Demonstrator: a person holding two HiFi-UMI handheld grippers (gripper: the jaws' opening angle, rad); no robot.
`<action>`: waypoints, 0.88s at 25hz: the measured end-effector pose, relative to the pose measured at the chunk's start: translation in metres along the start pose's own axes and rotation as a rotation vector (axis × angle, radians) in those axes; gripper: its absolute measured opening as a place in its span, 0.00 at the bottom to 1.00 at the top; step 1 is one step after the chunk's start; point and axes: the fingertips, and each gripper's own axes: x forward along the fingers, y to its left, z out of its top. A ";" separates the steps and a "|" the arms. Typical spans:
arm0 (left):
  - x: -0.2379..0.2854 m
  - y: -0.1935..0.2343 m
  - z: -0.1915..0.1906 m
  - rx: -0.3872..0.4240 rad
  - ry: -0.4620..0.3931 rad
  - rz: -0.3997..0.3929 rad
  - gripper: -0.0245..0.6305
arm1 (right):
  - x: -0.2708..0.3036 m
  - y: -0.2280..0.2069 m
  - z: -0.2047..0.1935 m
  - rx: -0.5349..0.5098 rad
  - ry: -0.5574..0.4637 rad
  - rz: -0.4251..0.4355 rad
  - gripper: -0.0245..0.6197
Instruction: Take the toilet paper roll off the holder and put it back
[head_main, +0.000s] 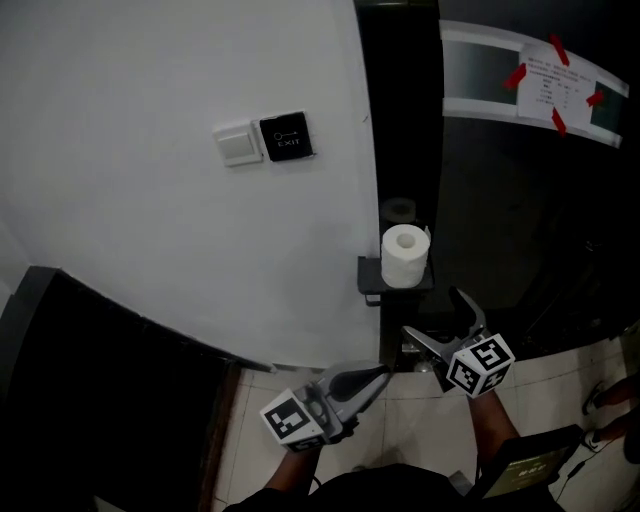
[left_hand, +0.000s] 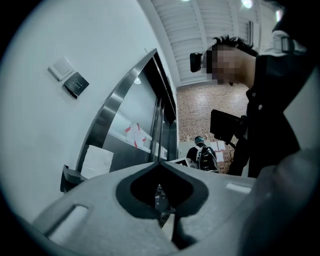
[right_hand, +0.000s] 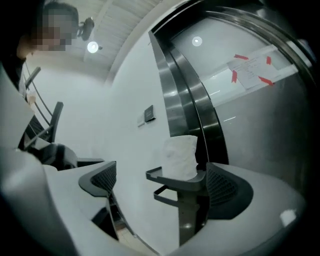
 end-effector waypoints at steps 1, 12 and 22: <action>-0.002 0.001 0.001 0.002 0.000 0.006 0.04 | 0.009 -0.007 0.004 -0.040 0.013 -0.037 0.90; -0.027 0.015 0.011 0.023 -0.010 0.078 0.04 | 0.086 -0.035 0.022 -0.108 0.117 -0.161 0.94; -0.064 0.023 0.017 0.022 -0.034 0.167 0.04 | 0.128 -0.050 0.000 -0.220 0.279 -0.271 0.93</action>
